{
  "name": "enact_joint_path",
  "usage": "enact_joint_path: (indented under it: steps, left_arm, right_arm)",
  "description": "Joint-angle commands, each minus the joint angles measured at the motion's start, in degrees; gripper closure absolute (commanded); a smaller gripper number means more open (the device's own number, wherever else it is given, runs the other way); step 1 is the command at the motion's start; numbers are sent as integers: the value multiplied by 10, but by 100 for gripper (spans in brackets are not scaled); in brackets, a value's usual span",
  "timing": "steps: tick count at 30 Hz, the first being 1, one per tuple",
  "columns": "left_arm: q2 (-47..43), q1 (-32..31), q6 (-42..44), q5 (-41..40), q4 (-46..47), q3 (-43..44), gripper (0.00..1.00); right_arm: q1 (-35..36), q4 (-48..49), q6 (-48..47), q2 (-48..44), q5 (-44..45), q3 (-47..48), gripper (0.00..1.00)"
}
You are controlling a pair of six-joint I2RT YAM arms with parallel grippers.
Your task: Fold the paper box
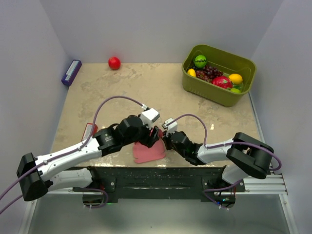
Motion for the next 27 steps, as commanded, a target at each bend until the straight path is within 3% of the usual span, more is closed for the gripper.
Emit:
enact_joint_path:
  steps: [1, 6, 16, 27]
  left_arm:
    - [44, 22, 163, -59, -161, 84, 39]
    - [58, 87, 278, 16, -140, 77, 32]
    - [137, 114, 356, 47, -91, 71, 28]
    - [206, 128, 387, 63, -44, 78, 28]
  right_arm:
    - [3, 0, -2, -10, -22, -9, 100]
    - [4, 6, -4, -12, -32, -13, 100]
    - [4, 22, -7, -8, -49, -15, 100]
    - [4, 24, -10, -14, -52, -18, 100]
